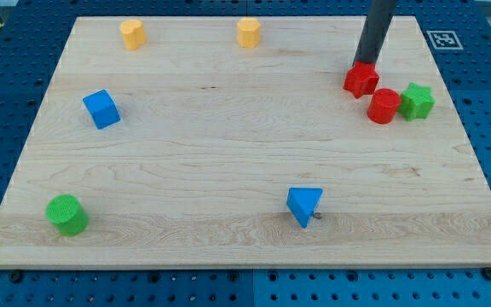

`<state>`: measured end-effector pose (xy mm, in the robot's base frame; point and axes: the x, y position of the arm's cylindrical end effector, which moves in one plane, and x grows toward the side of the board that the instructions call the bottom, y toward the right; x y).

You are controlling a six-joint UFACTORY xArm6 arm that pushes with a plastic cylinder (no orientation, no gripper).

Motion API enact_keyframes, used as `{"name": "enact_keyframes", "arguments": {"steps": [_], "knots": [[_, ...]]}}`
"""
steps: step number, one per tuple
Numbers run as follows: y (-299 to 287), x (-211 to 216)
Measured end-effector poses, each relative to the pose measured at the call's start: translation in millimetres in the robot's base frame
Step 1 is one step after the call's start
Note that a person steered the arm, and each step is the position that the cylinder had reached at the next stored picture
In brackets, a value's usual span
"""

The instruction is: Move the red star to the left of the red circle

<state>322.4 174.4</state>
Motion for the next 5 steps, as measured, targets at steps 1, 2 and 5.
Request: {"name": "enact_keyframes", "arguments": {"steps": [1, 2, 5], "knots": [[-1, 0], [8, -2], [42, -5]]}}
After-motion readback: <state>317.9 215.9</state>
